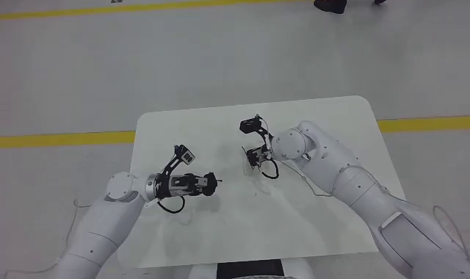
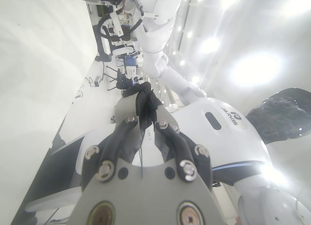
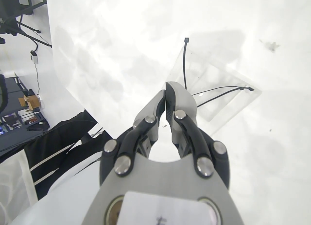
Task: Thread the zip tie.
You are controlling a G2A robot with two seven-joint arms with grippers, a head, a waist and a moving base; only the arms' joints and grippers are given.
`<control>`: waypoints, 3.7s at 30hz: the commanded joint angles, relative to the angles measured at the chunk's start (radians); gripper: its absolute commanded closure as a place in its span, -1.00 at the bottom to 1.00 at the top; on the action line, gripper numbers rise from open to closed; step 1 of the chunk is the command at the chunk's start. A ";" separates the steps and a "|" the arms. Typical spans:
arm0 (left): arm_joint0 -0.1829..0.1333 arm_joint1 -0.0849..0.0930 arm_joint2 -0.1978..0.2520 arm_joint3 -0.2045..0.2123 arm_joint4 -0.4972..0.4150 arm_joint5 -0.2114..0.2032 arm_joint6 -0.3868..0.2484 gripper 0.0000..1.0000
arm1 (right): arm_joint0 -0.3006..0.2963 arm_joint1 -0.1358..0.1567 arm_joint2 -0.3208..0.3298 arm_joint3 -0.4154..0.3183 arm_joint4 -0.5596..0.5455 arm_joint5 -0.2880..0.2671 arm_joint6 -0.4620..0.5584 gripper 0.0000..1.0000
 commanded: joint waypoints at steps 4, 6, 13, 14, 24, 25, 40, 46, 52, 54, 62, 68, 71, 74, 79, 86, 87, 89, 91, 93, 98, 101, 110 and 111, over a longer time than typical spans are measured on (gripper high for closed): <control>0.000 0.000 0.000 0.000 0.000 0.000 0.000 1.00 | 0.005 -0.012 -0.011 0.031 -0.007 0.007 -0.021 0.88; 0.000 0.000 0.000 0.000 0.000 0.000 0.000 1.00 | 0.008 -0.017 -0.015 0.043 -0.008 0.008 -0.028 0.74; 0.000 0.000 0.000 0.000 0.000 0.000 0.000 1.00 | 0.022 -0.034 -0.025 0.084 -0.016 0.013 -0.042 0.72; 0.000 0.000 0.000 0.000 0.000 0.000 0.000 1.00 | 0.024 -0.037 -0.027 0.090 -0.017 0.013 -0.043 0.74; 0.000 0.000 0.000 0.000 0.000 0.000 0.000 1.00 | 0.041 -0.060 -0.037 0.145 -0.018 0.004 -0.047 0.74; 0.000 0.000 0.000 0.000 0.000 0.000 0.000 1.00 | 0.043 -0.062 -0.038 0.149 -0.017 0.003 -0.048 0.76; 0.000 0.000 0.000 0.000 0.000 0.000 0.000 1.00 | 0.069 -0.096 -0.049 0.221 -0.021 -0.009 -0.052 0.60; 0.000 0.000 0.000 0.000 0.000 0.000 0.000 1.00 | 0.078 -0.107 -0.050 0.246 -0.022 -0.015 -0.049 0.62; 0.000 0.000 0.000 0.000 0.000 0.000 0.000 1.00 | 0.083 -0.118 -0.051 0.267 -0.023 -0.023 -0.046 0.60; 0.000 0.000 0.000 0.000 0.000 0.000 0.000 1.00 | 0.084 -0.121 -0.051 0.273 -0.024 -0.026 -0.046 0.66; 0.000 0.000 0.000 0.000 0.000 0.000 0.000 1.00 | 0.086 -0.130 -0.045 0.288 -0.029 -0.034 -0.046 1.00; 0.000 0.000 0.000 0.000 0.000 0.000 0.000 1.00 | 0.078 -0.125 -0.029 0.263 -0.042 -0.027 -0.039 1.00; 0.000 0.000 0.000 0.000 0.000 0.000 0.000 1.00 | 0.066 -0.115 -0.007 0.224 -0.049 -0.022 -0.036 1.00; 0.000 0.000 0.000 0.000 0.000 0.000 0.000 1.00 | 0.043 -0.097 0.028 0.166 -0.054 -0.020 -0.024 1.00; 0.000 0.000 0.000 0.000 0.000 0.000 0.000 1.00 | -0.026 -0.052 0.128 0.027 -0.045 -0.041 0.007 1.00; 0.000 0.000 0.000 0.000 0.000 0.000 0.000 1.00 | -0.147 0.009 0.287 -0.150 0.040 -0.138 0.096 1.00; 0.000 0.000 0.000 0.000 0.000 0.000 0.000 1.00 | -0.160 0.015 0.303 -0.164 0.062 -0.157 0.109 1.00; 0.000 0.000 0.000 0.000 0.000 0.000 0.000 1.00 | -0.185 0.024 0.331 -0.178 0.115 -0.208 0.142 1.00; 0.000 0.000 0.000 0.000 0.000 0.000 0.000 1.00 | -0.203 0.029 0.348 -0.180 0.169 -0.246 0.155 1.00; 0.000 0.000 0.000 0.000 0.000 0.000 0.000 1.00 | -0.213 0.033 0.357 -0.173 0.216 -0.288 0.175 1.00; 0.000 0.000 0.000 0.000 0.000 0.000 0.000 1.00 | -0.212 0.034 0.354 -0.174 0.224 -0.306 0.184 1.00; 0.000 0.000 0.000 0.000 0.000 0.000 0.000 1.00 | -0.212 0.034 0.354 -0.174 0.224 -0.306 0.184 1.00; 0.011 -0.008 0.015 0.005 0.037 0.000 0.120 1.00 | -0.278 0.030 0.347 -0.195 0.247 -0.289 0.002 1.00; 0.013 -0.011 0.016 0.009 0.047 0.000 0.142 1.00 | -0.289 0.029 0.346 -0.200 0.252 -0.290 -0.027 1.00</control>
